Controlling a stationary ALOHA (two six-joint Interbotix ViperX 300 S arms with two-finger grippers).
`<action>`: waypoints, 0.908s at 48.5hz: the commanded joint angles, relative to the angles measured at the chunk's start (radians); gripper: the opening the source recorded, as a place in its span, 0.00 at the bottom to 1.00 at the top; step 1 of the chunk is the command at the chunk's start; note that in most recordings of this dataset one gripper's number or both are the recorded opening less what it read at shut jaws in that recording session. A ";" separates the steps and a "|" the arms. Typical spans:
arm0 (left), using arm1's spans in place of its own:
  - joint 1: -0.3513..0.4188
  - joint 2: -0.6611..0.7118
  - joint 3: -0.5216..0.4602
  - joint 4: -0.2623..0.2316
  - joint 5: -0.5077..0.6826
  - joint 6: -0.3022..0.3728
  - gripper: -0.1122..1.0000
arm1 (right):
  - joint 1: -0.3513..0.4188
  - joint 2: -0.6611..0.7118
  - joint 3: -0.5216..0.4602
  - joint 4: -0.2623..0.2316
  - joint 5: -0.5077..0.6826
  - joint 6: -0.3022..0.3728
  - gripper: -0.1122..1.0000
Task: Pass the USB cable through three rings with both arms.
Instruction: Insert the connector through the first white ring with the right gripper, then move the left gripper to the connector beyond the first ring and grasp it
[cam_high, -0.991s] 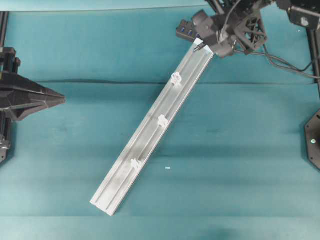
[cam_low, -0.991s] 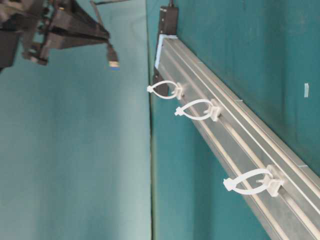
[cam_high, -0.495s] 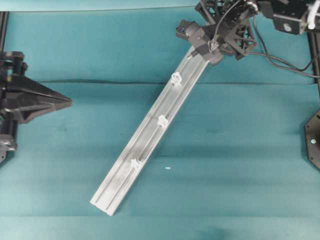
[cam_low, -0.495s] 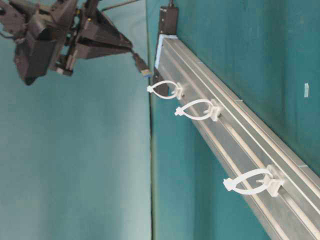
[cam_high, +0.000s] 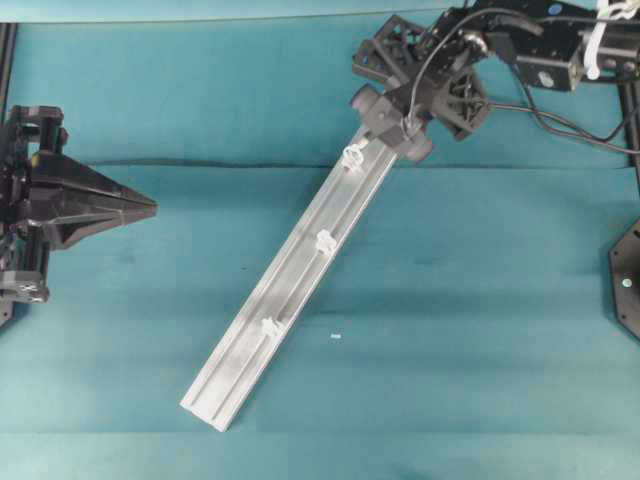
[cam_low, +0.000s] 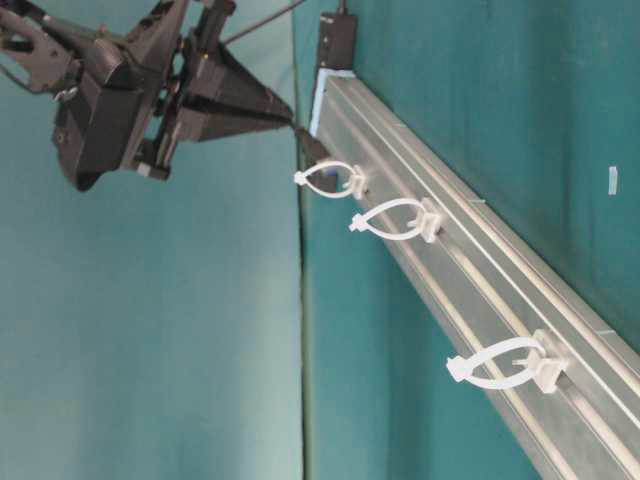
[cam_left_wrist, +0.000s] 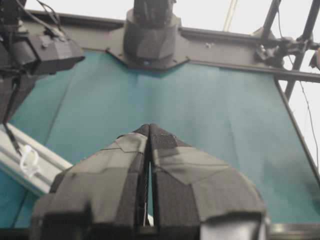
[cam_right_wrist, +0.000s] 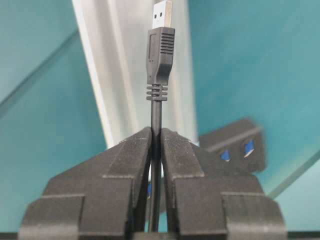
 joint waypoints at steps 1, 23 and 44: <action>0.002 0.003 -0.028 0.003 -0.009 -0.002 0.09 | 0.023 0.005 -0.008 0.005 -0.015 -0.011 0.20; 0.003 0.002 -0.029 0.002 -0.009 -0.003 0.09 | 0.074 0.020 -0.006 0.043 -0.034 -0.011 0.20; 0.095 0.146 -0.080 0.003 -0.083 -0.026 0.09 | 0.071 0.020 0.000 0.164 -0.054 -0.011 0.20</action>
